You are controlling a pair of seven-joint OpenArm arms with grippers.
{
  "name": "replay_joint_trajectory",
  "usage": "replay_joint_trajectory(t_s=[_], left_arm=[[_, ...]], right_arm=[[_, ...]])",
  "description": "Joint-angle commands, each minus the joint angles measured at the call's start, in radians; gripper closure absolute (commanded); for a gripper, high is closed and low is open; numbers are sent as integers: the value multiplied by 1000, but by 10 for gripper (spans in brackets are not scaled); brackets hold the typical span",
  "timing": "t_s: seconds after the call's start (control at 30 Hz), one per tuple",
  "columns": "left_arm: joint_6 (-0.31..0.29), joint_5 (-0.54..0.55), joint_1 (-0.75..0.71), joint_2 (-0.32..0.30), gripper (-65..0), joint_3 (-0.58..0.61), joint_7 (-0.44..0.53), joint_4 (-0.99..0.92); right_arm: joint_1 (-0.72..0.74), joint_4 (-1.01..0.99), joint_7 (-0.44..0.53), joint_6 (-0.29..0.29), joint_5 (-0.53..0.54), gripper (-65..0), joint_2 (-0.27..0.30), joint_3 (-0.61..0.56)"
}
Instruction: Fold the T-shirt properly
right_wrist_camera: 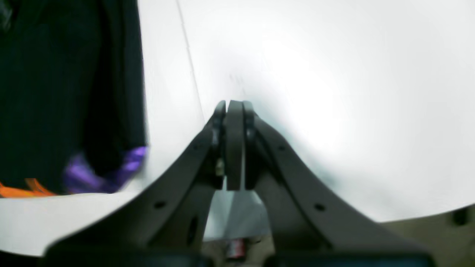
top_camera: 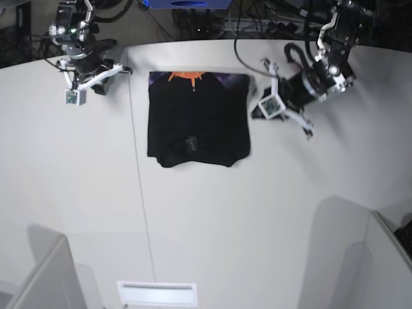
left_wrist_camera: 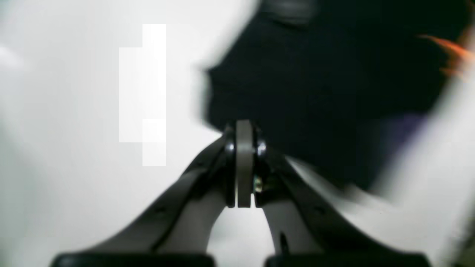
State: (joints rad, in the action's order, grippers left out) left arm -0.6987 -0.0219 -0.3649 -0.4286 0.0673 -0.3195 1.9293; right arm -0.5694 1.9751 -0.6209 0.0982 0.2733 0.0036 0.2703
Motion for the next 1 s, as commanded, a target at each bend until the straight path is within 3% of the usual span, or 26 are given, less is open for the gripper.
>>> replay_joint_trajectory(t_s=[0.0, 0.07, 0.13, 0.3, 0.4, 0.43, 0.57, 0.63, 0.73, 0.87, 0.97], left_arm=[[1, 24, -53, -3, 0, -30, 133, -4], [1, 24, -162, -2, 0, -85, 328, -66], [1, 24, -245, -2, 0, -122, 454, -127], [1, 32, -403, 0, 0, -160, 587, -239], [1, 24, -489, 1, 0, -182, 667, -276], [1, 24, -518, 1, 0, -192, 679, -281], [103, 24, -610, 1, 0, -200, 690, -311], [112, 24, -633, 1, 0, -197, 690, -342], [113, 24, -636, 6, 0, -166, 690, -433], [115, 24, -607, 10, 0, -111, 692, -572], [115, 24, -564, 14, 0, -62, 692, -703]], right_arm=[[-24, 22, 40, 5, -12, 0, 3, 2], [-61, 22, 115, 21, -62, 0, 3, 2], [-108, 19, 200, 39, -87, 0, 3, 1], [-252, 25, 393, 45, -157, 0, 3, 1], [-338, 31, 433, 45, -188, 0, 2, 1], [-369, 36, 431, 45, -188, 0, 2, 1], [-476, 33, 430, 45, -188, 0, 2, 1], [-513, 30, 421, 45, -188, 0, 0, -3], [-533, 13, 301, 45, -191, 0, 16, -65], [-505, -50, 105, 45, -191, 0, 101, -190], [-459, -152, 52, 45, -190, 0, 146, -276]])
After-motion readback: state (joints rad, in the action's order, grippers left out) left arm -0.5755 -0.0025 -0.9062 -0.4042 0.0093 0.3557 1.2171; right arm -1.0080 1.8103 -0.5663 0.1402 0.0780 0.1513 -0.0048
